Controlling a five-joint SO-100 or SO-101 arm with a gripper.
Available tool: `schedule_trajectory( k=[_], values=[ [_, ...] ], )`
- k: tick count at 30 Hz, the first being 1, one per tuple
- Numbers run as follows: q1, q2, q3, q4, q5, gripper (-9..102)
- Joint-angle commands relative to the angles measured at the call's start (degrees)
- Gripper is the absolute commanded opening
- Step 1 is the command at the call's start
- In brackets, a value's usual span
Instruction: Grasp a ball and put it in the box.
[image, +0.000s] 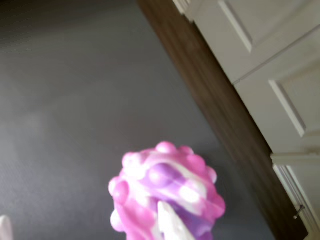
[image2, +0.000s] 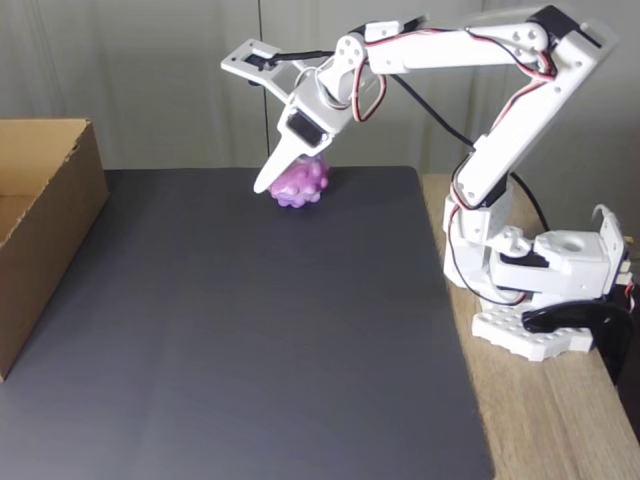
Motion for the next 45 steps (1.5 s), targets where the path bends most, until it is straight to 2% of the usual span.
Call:
schedule_trajectory(
  k=[1, 19, 36, 45],
  values=[
    [-0.6, -0.8, 0.1, -1.3, 0.3, 35],
    [0.0, -6.1, 1.7, -3.1, 3.9, 26],
    [-0.3, -8.0, 1.7, -4.7, 5.1, 4],
    [-0.6, -8.1, 1.8, -4.5, 5.0, 3]
  ],
)
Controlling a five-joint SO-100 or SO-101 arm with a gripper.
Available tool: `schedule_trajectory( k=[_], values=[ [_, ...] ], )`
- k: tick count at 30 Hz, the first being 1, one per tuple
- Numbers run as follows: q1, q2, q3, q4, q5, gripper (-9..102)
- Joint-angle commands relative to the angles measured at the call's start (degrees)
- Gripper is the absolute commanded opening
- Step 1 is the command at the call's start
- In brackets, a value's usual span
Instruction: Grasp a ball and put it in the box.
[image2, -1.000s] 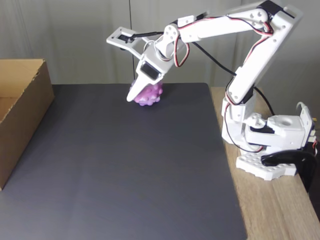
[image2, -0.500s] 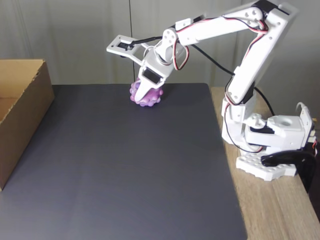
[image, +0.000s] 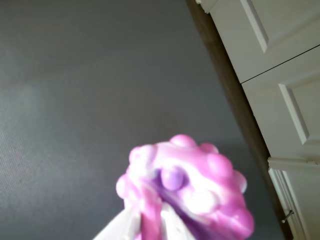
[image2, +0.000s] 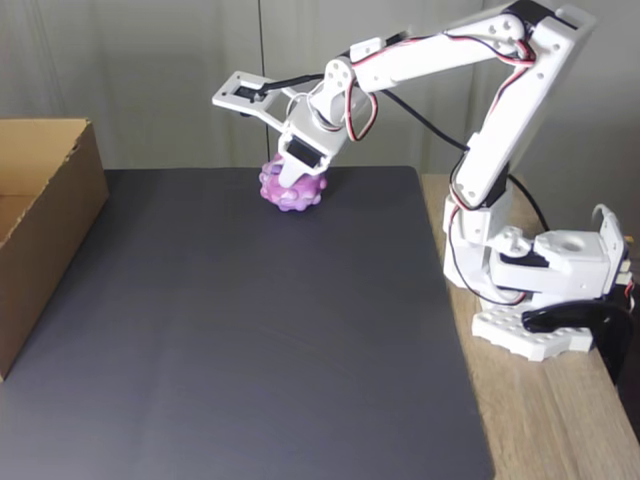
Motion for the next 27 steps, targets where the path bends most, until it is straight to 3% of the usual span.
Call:
schedule_trajectory(
  k=[1, 12, 27],
  values=[
    [-0.4, -0.2, 0.3, -0.4, -0.3, 2],
    [-0.8, 0.7, 0.8, -0.5, -0.9, 0],
    [-8.5, 16.9, -1.0, 5.6, -5.9, 0]
  ],
)
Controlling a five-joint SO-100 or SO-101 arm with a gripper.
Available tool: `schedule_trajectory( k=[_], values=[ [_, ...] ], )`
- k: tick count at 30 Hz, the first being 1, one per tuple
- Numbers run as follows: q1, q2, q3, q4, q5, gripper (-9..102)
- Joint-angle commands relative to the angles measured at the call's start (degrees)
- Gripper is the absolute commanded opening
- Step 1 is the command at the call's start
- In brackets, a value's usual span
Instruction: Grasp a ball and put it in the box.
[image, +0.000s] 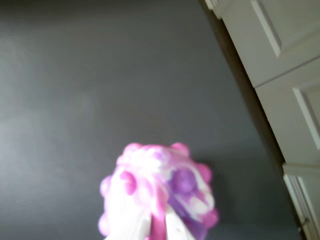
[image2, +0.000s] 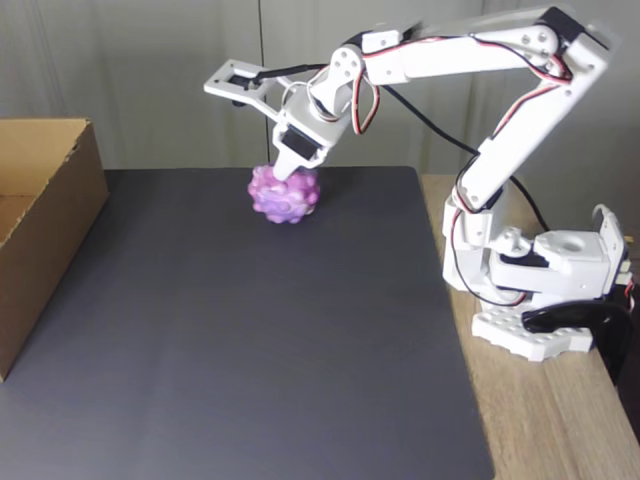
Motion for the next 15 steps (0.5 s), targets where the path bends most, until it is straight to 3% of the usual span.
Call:
schedule_trajectory(
  k=[1, 15],
  values=[
    [-1.2, 4.2, -2.4, 0.9, 0.0, 0],
    [-8.6, 10.7, -13.6, 3.1, -1.9, 0]
  ],
)
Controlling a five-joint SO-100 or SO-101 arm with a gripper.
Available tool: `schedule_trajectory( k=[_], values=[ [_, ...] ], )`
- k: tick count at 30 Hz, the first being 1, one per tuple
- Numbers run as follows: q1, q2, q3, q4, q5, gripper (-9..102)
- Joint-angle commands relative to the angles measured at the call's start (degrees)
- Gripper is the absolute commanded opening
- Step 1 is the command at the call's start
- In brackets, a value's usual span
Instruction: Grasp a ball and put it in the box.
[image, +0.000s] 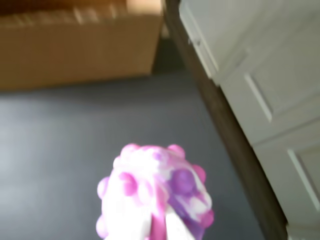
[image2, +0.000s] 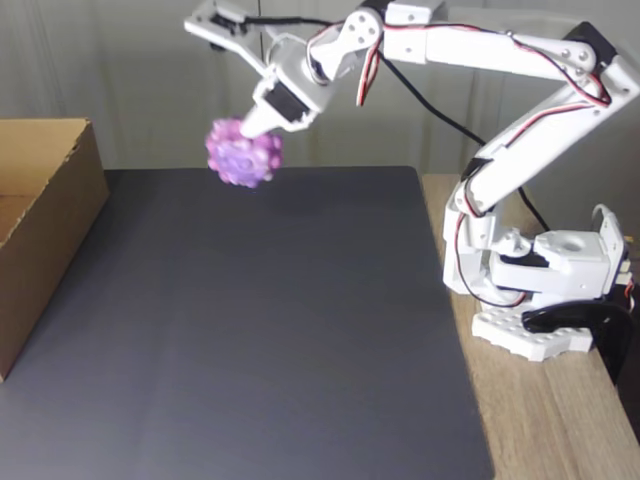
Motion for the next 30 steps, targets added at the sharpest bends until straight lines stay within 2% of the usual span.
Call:
schedule_trajectory(
  k=[1, 16, 30],
  values=[
    [-2.0, 2.0, -6.5, 0.3, -0.3, 0],
    [-12.0, -16.0, -44.6, 3.7, -0.7, 0],
    [-20.0, -38.7, -68.2, -5.7, -1.1, 0]
  ],
)
